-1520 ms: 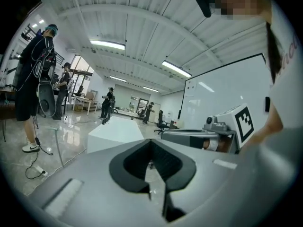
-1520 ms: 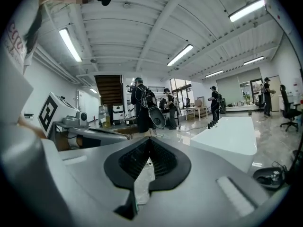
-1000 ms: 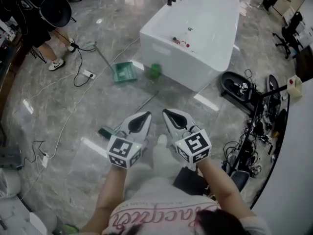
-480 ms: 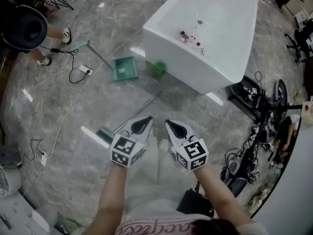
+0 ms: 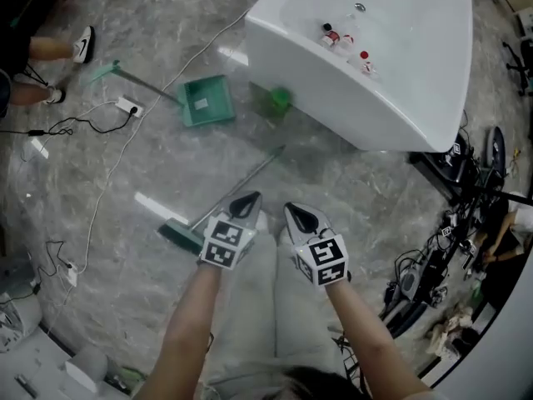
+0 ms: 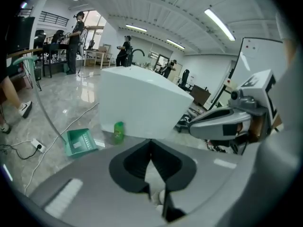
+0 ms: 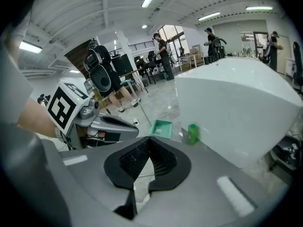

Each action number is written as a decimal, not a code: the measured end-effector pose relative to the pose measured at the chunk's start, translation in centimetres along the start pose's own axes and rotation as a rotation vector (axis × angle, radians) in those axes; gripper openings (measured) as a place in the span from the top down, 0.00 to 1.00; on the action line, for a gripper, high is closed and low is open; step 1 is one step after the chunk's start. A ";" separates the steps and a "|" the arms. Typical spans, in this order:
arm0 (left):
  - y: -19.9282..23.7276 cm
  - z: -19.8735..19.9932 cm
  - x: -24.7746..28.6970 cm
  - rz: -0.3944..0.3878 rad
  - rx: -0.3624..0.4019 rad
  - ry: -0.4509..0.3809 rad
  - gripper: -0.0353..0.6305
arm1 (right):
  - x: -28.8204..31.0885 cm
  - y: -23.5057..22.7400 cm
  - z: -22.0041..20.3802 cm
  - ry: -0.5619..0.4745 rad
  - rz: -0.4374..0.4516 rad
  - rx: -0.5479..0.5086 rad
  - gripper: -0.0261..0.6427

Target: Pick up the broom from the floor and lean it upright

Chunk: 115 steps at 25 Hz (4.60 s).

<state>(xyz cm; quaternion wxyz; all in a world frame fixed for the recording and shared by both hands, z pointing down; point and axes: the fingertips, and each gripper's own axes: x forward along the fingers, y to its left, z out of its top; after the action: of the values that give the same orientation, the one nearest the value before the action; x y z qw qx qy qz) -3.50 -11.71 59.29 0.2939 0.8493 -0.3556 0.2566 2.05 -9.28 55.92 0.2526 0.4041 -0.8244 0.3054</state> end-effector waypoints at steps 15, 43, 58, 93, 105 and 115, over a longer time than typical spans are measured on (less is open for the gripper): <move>6.5 -15.7 16.9 0.011 0.120 0.313 0.89 | 15.3 -8.4 -13.4 0.174 -0.028 0.154 0.96; 15.9 -33.3 30.9 0.103 0.293 0.670 0.83 | 27.9 -13.3 -25.8 0.366 0.037 0.047 0.96; 16.0 -29.1 29.6 0.073 0.273 0.584 0.83 | 26.8 -13.9 -23.3 0.322 0.017 0.066 0.96; 5.3 5.1 20.1 0.100 0.296 0.091 0.84 | 8.1 -14.7 -0.2 0.046 -0.060 0.070 0.96; 4.0 14.2 23.0 0.125 0.308 0.031 0.83 | 3.8 -18.8 4.8 -0.060 -0.150 0.138 0.96; 4.5 16.1 25.6 0.148 0.317 0.071 0.83 | 1.8 -21.6 4.2 -0.057 -0.200 0.163 0.96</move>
<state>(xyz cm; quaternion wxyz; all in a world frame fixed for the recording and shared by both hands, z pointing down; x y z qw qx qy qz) 12.53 -36.91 66.01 0.1490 0.8469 -0.3614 0.3605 18.10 -23.65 60.68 0.2247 0.5118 -0.7594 0.3330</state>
